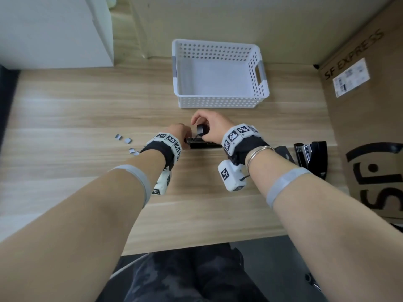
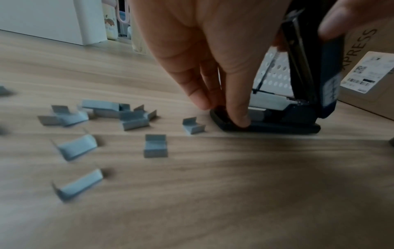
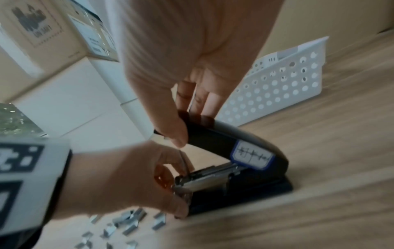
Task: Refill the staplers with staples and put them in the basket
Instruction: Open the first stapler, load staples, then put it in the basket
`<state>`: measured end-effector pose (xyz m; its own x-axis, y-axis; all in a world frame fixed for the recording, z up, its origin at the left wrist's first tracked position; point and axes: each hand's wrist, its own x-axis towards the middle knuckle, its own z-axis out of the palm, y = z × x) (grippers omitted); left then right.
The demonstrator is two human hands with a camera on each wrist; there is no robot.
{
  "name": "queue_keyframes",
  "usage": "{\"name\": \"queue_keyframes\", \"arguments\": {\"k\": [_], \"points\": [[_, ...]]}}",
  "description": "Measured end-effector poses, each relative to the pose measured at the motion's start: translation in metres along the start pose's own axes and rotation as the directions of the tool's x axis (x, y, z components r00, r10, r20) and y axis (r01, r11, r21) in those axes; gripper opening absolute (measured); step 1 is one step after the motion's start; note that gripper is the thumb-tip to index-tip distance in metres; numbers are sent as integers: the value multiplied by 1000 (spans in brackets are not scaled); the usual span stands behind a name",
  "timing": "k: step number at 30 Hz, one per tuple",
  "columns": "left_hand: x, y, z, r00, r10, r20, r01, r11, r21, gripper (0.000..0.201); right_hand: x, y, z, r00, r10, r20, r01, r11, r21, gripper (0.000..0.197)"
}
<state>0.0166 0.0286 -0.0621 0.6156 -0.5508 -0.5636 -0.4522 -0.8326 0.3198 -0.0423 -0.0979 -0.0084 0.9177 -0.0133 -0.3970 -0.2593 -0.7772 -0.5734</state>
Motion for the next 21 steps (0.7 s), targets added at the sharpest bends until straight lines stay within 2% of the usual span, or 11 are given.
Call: {"name": "queue_keyframes", "arguments": {"k": [3, 7, 10, 13, 17, 21], "points": [[2, -5, -4, 1000, 9, -13, -10, 1000, -9, 41, -5, 3, -20, 999, 37, -16, -37, 999, 1, 39], [3, -5, -6, 999, 29, 20, -30, 999, 24, 40, -14, 17, -49, 987, 159, 30, -151, 974, -171, 44], [4, -6, -5, 999, 37, 19, -38, 999, 37, 36, -19, 36, -56, 966, 257, 6, -246, 930, -272, 47], [5, -8, -2, 999, 46, -4, -46, 998, 30, 34, -19, 56, -47, 942, 336, -13, -315, 871, -377, 50], [4, -11, -1, 997, 73, -10, -73, 997, 4, 34, -21, 74, -25, 913, 409, 11, -368, 833, -412, 56], [2, -25, -6, 998, 56, -11, -56, 998, -28, 42, -20, 72, -8, 933, 357, -50, -349, 859, -374, 54]]}}
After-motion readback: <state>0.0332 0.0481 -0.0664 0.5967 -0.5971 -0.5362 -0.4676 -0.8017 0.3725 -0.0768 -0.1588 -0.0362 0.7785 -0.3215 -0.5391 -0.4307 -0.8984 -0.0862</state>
